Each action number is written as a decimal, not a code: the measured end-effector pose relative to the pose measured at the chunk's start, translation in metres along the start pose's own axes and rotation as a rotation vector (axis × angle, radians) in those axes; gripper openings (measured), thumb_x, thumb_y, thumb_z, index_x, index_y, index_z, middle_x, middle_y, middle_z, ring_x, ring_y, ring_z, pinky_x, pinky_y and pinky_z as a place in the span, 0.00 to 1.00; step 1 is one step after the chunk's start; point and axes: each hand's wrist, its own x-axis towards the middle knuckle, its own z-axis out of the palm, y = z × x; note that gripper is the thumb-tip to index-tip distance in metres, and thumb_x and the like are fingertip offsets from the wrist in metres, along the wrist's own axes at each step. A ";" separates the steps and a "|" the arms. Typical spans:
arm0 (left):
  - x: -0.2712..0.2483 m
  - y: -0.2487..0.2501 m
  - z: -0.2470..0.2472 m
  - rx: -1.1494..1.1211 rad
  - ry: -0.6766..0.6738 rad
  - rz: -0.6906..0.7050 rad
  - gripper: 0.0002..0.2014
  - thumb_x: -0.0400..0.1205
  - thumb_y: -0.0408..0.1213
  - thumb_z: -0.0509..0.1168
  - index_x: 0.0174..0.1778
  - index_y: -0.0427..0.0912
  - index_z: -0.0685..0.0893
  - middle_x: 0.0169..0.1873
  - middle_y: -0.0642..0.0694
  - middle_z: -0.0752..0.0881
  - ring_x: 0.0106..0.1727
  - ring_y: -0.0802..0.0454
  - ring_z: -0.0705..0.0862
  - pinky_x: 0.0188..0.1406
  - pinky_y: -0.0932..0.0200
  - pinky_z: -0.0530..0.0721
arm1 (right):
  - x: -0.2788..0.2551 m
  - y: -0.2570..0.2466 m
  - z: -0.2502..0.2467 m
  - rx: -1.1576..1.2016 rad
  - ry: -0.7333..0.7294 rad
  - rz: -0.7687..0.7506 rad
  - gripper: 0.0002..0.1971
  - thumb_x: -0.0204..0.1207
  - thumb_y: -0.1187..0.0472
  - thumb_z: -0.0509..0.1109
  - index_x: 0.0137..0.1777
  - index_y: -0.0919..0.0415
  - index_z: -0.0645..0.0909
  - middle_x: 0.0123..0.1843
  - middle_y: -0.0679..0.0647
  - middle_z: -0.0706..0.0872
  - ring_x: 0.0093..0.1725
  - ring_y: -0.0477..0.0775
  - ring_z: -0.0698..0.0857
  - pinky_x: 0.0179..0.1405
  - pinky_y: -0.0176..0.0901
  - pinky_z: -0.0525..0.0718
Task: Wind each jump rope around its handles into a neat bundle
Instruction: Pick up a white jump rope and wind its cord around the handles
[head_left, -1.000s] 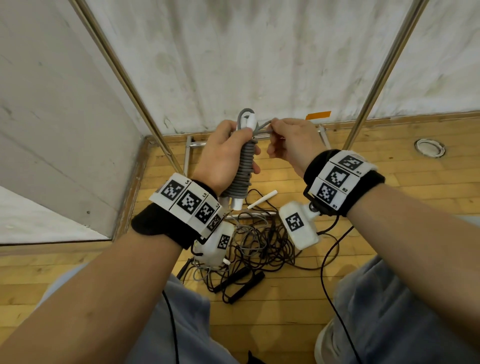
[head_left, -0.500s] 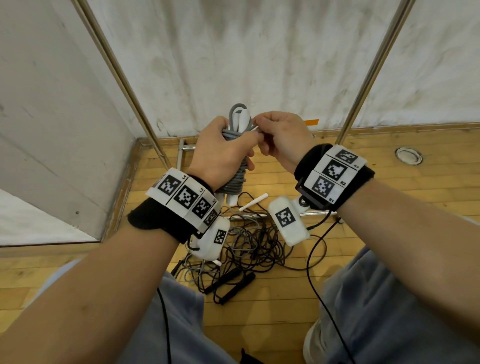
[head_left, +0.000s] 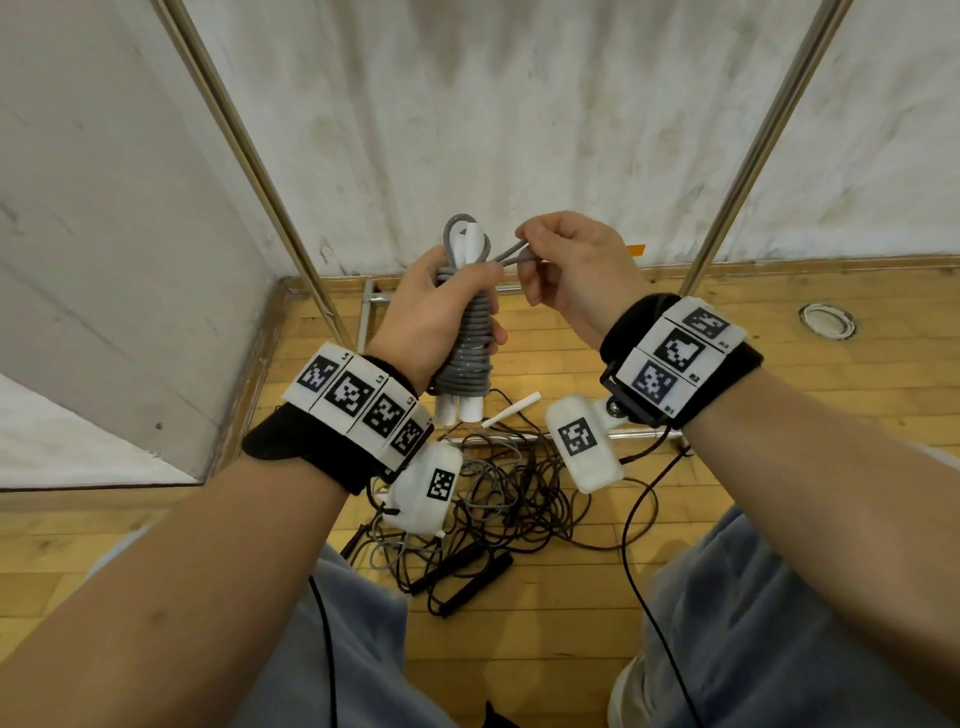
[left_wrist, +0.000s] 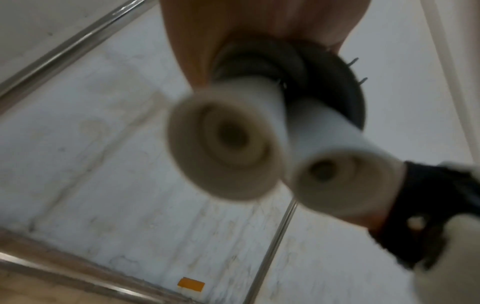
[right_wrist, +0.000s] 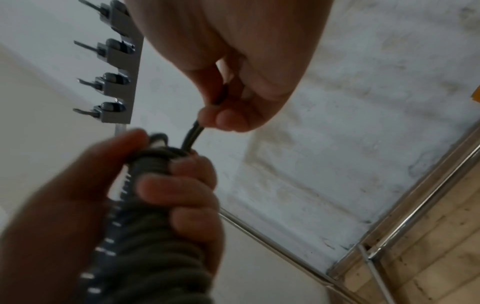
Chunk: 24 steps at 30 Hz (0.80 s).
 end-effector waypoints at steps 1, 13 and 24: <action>0.000 0.000 -0.001 -0.008 -0.004 0.001 0.13 0.76 0.38 0.67 0.49 0.36 0.72 0.32 0.42 0.79 0.22 0.47 0.82 0.23 0.57 0.81 | -0.001 -0.003 0.000 0.048 -0.038 0.002 0.06 0.81 0.66 0.63 0.43 0.63 0.79 0.24 0.53 0.81 0.21 0.50 0.76 0.23 0.39 0.76; 0.008 -0.007 -0.001 0.137 0.066 0.103 0.17 0.77 0.37 0.72 0.54 0.40 0.71 0.36 0.43 0.85 0.35 0.46 0.86 0.36 0.46 0.87 | -0.009 -0.008 0.002 0.009 -0.042 -0.126 0.08 0.76 0.74 0.67 0.49 0.62 0.81 0.43 0.58 0.87 0.38 0.52 0.85 0.42 0.46 0.85; 0.006 -0.009 0.004 0.372 0.124 0.276 0.08 0.81 0.39 0.70 0.53 0.47 0.78 0.35 0.50 0.80 0.29 0.54 0.82 0.29 0.56 0.86 | -0.012 -0.007 0.003 -0.400 0.124 -0.338 0.11 0.70 0.66 0.75 0.45 0.51 0.80 0.40 0.50 0.87 0.42 0.48 0.88 0.45 0.36 0.86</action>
